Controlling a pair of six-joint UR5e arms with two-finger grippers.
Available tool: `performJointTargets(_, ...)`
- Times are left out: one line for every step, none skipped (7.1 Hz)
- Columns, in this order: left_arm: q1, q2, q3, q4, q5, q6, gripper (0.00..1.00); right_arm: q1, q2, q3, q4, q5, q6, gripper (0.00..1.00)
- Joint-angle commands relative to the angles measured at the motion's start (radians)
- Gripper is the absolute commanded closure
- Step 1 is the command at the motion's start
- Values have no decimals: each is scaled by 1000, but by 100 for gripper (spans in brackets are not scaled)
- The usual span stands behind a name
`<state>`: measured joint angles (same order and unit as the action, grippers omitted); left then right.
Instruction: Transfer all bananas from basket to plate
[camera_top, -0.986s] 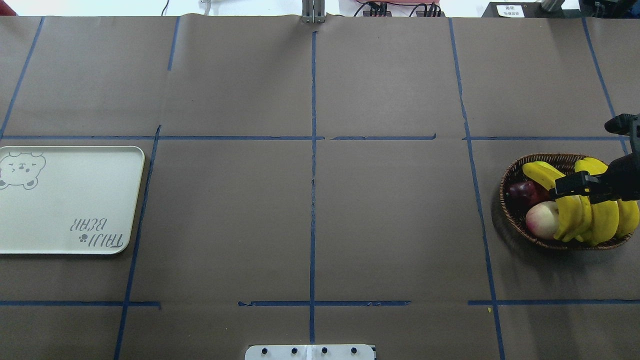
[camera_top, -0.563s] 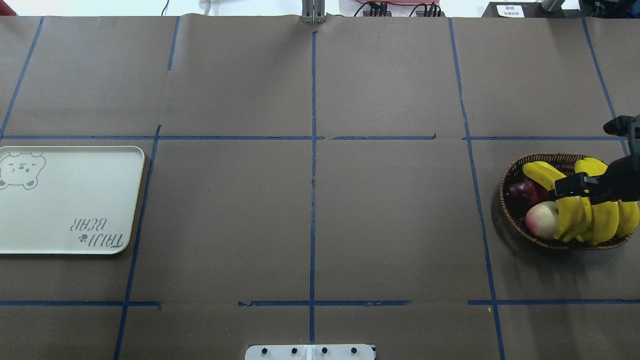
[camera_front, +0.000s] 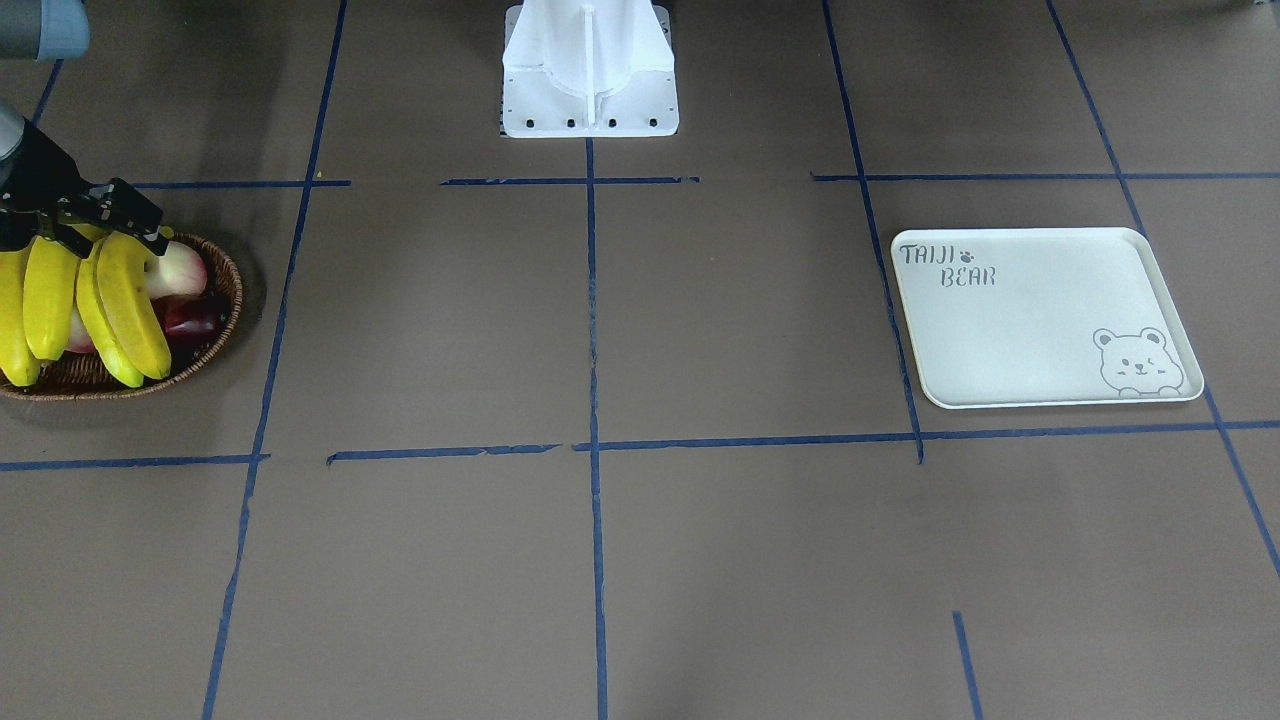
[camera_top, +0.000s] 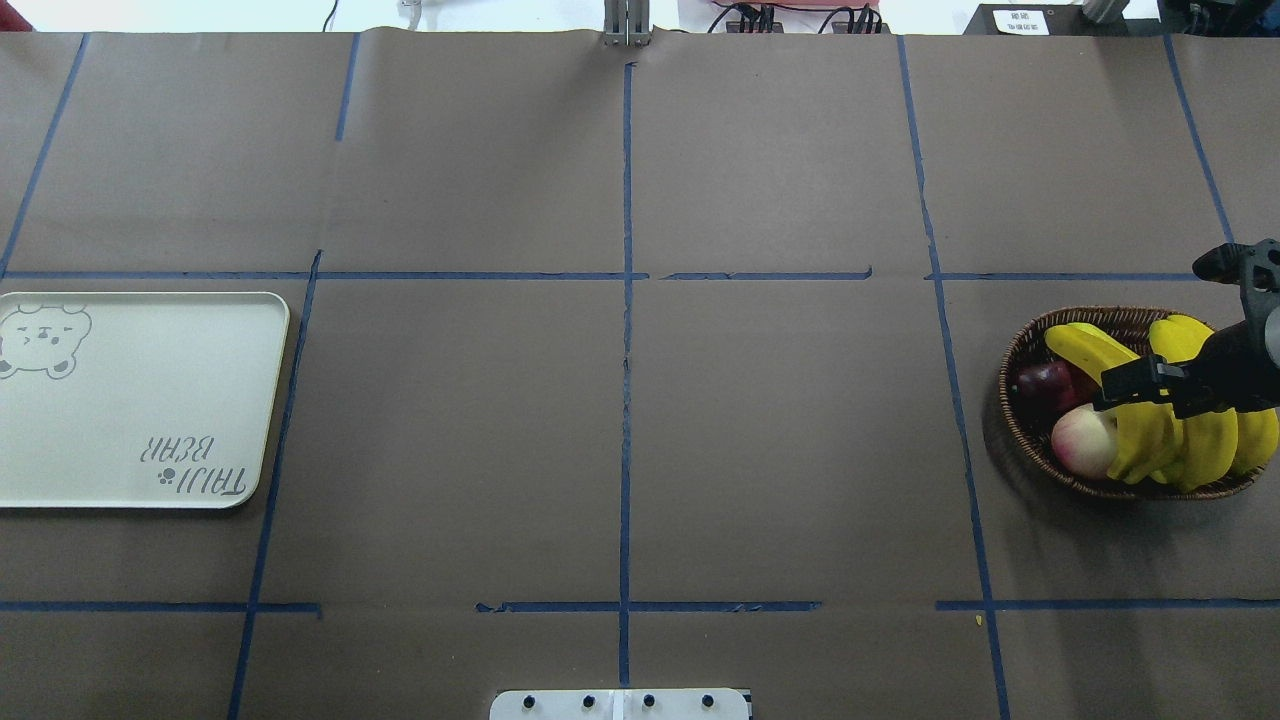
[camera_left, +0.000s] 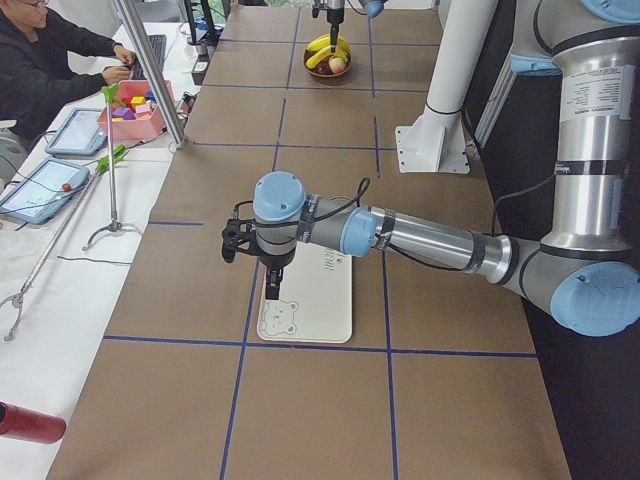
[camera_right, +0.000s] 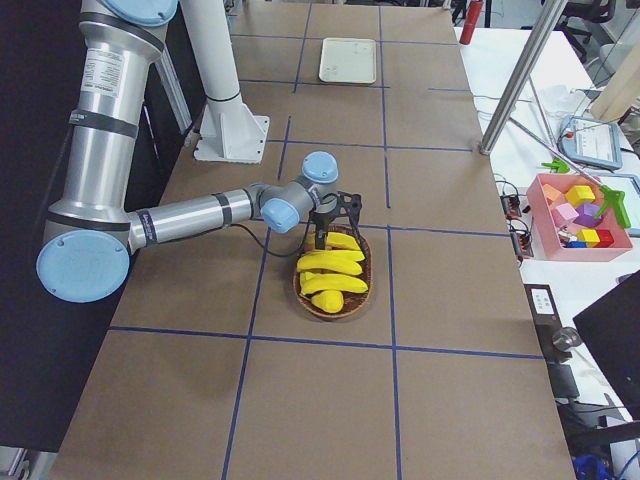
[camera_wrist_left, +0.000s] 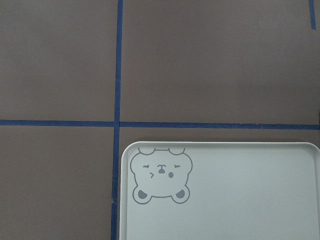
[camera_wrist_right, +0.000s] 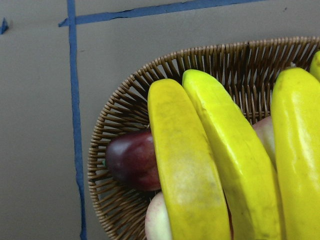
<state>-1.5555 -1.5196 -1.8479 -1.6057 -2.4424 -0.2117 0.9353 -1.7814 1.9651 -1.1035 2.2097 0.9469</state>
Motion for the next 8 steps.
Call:
performJointTargets(0, -1, 1, 1, -30, -2, 1, -1, -1, -11, 2, -25, 0, 10)
performJointTargets(0, 1, 1, 1, -30, 0, 1, 0, 2, -9, 4, -30, 0, 23)
performJointTargets(0, -1, 1, 1, -30, 0, 1, 0, 4, -6, 5, -28, 1, 39)
performJointTargets(0, -2, -1, 3, -30, -3, 1, 5, 1, 1, 7, -27, 0, 62)
performJointTargets(0, -4, -1, 3, -30, -3, 1, 5, 0, 14, 7, -28, -2, 78)
performJointTargets(0, -4, -2, 3, -30, -3, 1, 7, -4, 29, 7, -28, -2, 92)
performJointTargets(0, -4, -1, 3, -30, -3, 1, 10, -15, 47, 7, -28, -3, 99)
performJointTargets(0, -4, -2, 3, -30, -3, 1, 25, -41, 93, 8, -22, -5, 100)
